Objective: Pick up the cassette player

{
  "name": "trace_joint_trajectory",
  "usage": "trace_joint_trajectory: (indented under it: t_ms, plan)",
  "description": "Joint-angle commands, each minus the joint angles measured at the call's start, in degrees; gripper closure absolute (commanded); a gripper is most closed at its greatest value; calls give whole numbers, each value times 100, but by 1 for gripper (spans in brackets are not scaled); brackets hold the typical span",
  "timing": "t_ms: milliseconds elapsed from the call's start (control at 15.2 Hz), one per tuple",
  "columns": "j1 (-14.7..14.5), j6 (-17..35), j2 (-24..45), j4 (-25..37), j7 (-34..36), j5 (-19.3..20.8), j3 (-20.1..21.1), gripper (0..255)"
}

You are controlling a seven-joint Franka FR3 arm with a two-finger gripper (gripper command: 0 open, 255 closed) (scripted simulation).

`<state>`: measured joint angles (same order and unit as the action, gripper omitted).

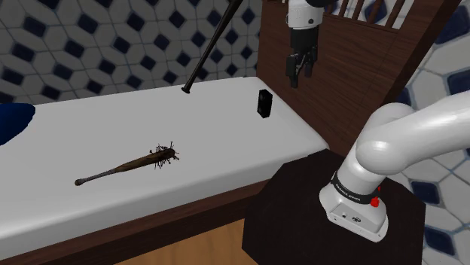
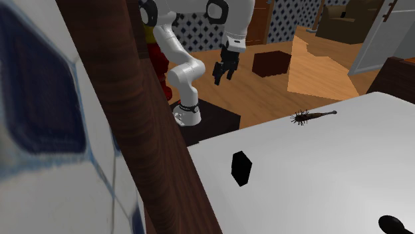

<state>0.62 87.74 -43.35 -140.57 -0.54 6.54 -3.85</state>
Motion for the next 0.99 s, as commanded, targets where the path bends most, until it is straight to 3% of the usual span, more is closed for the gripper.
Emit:
trace_joint_trajectory:
  t_ms: [0, 462, 924]
  plan:
    - [0, 0, 0, 0, 0, 0, 0, 0]
    - [198, 1471, 1050, -96, -112, 162, -480, 0]
    - [313, 2803, 2365, 200, -313, 86, -951, 0]
